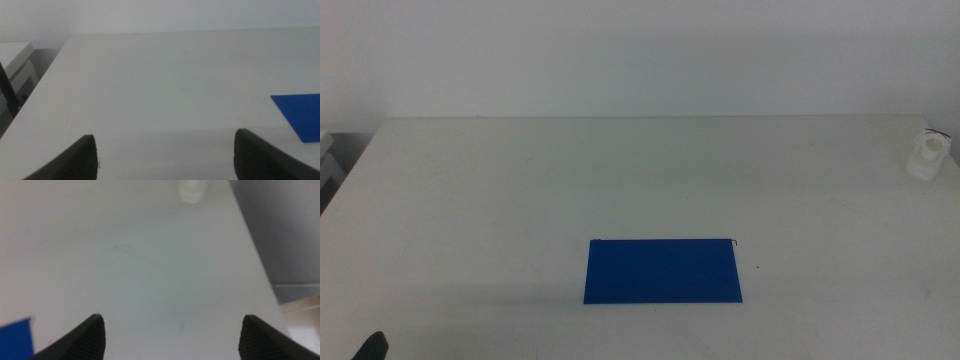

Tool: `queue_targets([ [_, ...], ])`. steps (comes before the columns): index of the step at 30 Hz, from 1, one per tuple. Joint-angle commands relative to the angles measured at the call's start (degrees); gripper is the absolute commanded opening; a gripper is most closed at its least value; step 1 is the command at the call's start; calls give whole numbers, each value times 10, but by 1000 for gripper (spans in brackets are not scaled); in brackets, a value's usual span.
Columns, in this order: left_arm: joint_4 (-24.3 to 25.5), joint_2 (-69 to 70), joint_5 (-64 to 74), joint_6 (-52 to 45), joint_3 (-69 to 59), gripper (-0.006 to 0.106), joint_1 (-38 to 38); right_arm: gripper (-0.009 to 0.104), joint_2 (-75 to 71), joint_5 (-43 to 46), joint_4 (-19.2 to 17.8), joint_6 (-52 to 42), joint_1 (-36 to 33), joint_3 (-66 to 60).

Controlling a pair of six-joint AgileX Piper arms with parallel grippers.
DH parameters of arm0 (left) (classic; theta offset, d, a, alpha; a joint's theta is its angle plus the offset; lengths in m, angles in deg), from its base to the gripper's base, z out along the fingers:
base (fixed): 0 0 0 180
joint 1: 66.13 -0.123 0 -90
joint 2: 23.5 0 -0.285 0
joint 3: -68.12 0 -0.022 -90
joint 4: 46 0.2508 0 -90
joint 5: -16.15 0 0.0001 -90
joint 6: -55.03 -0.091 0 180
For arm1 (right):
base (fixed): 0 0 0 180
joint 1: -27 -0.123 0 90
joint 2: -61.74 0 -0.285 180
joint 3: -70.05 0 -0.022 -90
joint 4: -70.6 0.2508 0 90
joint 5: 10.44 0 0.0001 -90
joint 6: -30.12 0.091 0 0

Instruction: Use one arm to grab the shoe from the table and place it on the mat.

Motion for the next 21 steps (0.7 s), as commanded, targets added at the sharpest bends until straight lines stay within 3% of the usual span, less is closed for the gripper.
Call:
queue_targets([
  [1,-5,8,-46,3,-4,94,2,92,45,-13,-38,24,1,72],
  [7,-5,8,-46,3,-4,94,2,92,200,-89,-61,64,2,246],
  [14,-5,8,-46,3,-4,94,2,92,349,-88,-147,57,2,402],
  [21,-5,8,-46,3,-4,94,2,92,412,-67,-140,78,2,404],
])
